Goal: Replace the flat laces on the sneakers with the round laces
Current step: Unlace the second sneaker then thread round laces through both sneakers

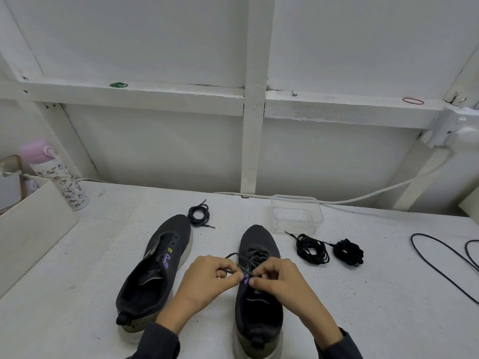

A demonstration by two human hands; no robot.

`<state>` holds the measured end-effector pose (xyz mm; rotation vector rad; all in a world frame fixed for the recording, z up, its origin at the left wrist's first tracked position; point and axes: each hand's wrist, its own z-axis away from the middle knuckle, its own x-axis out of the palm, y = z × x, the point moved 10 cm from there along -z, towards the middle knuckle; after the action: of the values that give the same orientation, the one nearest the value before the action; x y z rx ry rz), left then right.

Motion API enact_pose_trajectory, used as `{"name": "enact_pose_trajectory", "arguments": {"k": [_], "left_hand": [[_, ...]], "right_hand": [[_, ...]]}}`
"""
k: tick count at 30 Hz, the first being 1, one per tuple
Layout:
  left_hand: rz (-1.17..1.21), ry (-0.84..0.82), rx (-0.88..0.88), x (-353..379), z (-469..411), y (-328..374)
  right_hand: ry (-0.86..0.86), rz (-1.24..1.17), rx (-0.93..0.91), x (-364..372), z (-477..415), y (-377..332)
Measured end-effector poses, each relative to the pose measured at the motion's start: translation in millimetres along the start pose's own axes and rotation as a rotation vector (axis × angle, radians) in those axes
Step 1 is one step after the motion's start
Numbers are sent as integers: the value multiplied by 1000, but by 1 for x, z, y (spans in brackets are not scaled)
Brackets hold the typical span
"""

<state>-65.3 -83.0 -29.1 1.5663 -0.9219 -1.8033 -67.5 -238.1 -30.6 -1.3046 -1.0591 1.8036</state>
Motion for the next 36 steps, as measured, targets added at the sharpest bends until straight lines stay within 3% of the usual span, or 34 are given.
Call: {"name": "enact_pose_trajectory", "arguments": {"k": [6, 11, 16, 27, 36], "left_hand": [[-122, -23, 40, 3, -4, 7], [-81, -30, 108, 2, -9, 4], [-27, 15, 146, 1, -6, 3], [74, 35, 182, -1, 0, 2], [125, -31, 191, 15, -4, 1]], "right_hand": [[4, 15, -23, -1, -1, -2], [-88, 129, -57, 0, -1, -7], [63, 365, -104, -2, -4, -13], [41, 182, -89, 1, -7, -3], [16, 213, -136, -4, -7, -10]]}}
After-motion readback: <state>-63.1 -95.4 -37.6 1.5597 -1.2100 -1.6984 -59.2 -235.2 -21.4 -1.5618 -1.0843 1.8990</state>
